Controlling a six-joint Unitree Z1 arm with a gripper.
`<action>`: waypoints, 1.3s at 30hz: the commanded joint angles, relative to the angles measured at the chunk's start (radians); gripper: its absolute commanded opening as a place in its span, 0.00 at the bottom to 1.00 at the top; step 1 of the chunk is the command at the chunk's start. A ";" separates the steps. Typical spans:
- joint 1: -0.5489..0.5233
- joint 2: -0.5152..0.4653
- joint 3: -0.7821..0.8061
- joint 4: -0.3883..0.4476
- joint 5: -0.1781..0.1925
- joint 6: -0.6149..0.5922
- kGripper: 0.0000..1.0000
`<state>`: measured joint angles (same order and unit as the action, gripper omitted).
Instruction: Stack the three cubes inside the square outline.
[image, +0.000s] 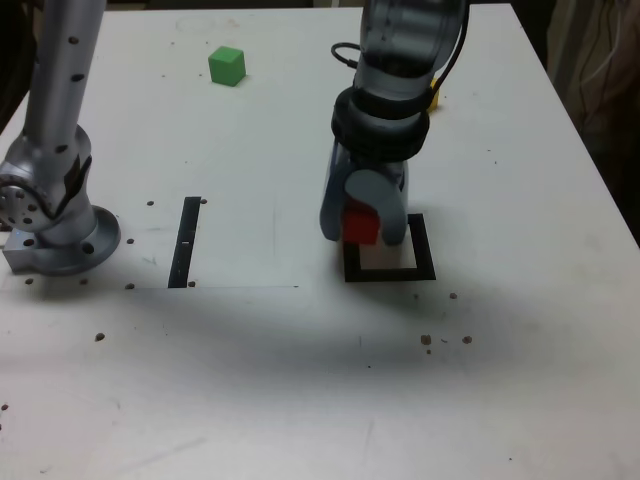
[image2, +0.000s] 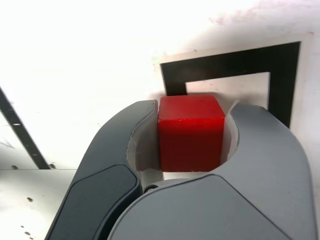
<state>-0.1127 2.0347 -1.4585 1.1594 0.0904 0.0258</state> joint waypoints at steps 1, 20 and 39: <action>-0.005 -0.003 -0.006 -0.019 -0.008 -0.001 0.19; -0.007 0.013 0.052 -0.146 -0.024 -0.038 0.32; 0.010 -0.137 0.022 -0.044 0.106 -0.002 1.00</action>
<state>-0.1131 1.9144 -1.4209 1.1059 0.1891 0.0086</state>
